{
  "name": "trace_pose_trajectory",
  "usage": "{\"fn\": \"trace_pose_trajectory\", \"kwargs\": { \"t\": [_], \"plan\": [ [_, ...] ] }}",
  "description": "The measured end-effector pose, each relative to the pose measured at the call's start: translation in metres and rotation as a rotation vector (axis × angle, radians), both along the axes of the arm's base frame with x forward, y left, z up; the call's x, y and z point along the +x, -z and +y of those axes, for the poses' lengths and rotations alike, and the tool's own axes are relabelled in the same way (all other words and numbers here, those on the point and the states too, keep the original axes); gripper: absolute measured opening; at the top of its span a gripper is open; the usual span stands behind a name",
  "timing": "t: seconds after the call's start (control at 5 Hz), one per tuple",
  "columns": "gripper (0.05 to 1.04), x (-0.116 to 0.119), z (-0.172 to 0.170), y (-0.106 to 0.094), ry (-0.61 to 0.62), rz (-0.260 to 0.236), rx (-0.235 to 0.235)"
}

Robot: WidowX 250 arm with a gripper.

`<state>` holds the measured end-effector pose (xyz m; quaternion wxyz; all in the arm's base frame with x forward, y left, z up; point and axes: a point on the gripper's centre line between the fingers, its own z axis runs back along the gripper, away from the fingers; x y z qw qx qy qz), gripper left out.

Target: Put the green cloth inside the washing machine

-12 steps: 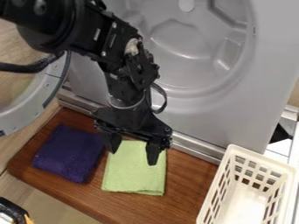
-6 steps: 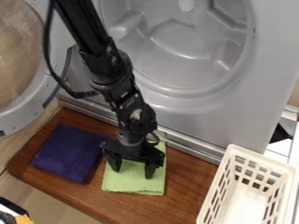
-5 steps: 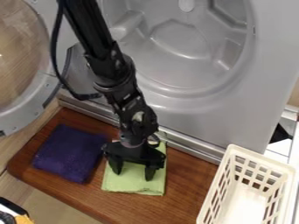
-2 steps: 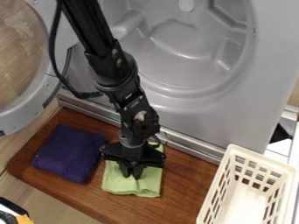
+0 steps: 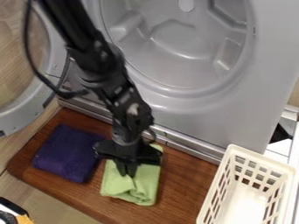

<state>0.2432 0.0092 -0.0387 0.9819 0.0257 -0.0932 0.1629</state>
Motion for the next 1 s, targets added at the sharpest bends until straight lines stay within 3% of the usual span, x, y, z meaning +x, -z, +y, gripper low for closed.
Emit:
{"fn": "trace_pose_trajectory", "kwargs": {
  "t": [0.6, 0.8, 1.0],
  "plan": [
    [0.053, 0.001, 0.007, -0.106, 0.086, -0.168, -0.02],
    [0.053, 0.021, 0.002, -0.132, 0.095, -0.241, -0.047],
    [0.053, 0.056, -0.011, -0.143, 0.137, -0.288, -0.038]
  ]
}}
